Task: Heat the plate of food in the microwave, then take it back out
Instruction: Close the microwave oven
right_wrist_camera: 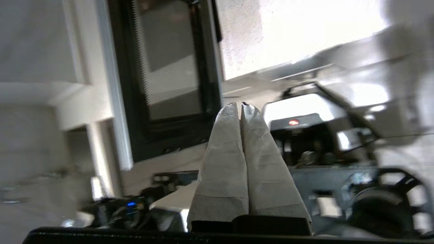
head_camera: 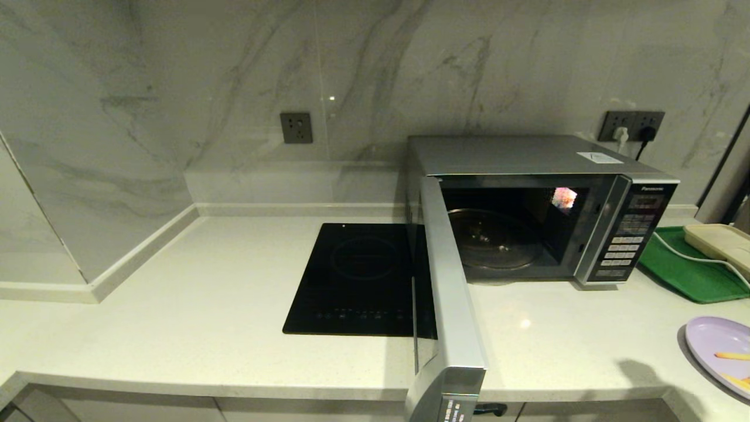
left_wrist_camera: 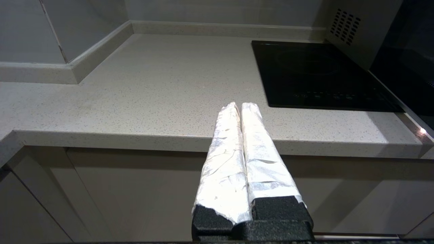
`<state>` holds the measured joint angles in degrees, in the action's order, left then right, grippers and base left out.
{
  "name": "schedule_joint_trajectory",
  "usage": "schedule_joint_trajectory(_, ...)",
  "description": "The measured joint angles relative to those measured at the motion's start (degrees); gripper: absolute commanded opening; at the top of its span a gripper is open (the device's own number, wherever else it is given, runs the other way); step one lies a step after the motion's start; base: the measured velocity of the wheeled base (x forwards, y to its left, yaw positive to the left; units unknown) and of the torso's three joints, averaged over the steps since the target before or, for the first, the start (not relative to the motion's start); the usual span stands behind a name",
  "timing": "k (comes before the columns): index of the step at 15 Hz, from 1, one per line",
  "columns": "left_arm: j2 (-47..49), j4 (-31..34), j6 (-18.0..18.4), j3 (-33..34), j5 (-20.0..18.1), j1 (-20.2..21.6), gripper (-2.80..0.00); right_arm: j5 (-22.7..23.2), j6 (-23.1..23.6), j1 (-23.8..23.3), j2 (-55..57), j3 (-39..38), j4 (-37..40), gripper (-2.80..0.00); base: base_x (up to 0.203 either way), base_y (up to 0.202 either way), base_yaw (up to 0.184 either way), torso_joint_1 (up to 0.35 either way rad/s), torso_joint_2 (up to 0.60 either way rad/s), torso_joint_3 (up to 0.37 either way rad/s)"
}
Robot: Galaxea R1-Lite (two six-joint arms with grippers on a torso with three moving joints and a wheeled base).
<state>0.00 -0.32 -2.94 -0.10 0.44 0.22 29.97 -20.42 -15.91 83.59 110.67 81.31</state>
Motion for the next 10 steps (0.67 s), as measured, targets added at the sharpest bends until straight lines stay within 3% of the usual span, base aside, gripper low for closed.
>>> schedule_joint_trajectory(4,0.0,0.01,0.0,0.0,-0.02,0.0,-2.8,-17.91,-8.44,21.33,7.74,2.34,-12.67,-2.8,0.0,0.0,0.0,0.0,0.0,0.0)
schedule_joint_trajectory(7,0.0,-0.01,-0.01,0.0,-0.02,-0.01,-2.8,-29.25,-10.43,36.25,10.44,2.8,-18.81,-2.8,0.0,0.0,0.0,0.0,0.0,0.0)
schedule_joint_trajectory(10,0.0,-0.01,0.0,0.0,-0.02,0.0,-2.8,-36.94,-11.11,48.55,11.36,2.92,-21.64,-2.8,0.0,0.0,0.0,0.0,0.0,0.0)
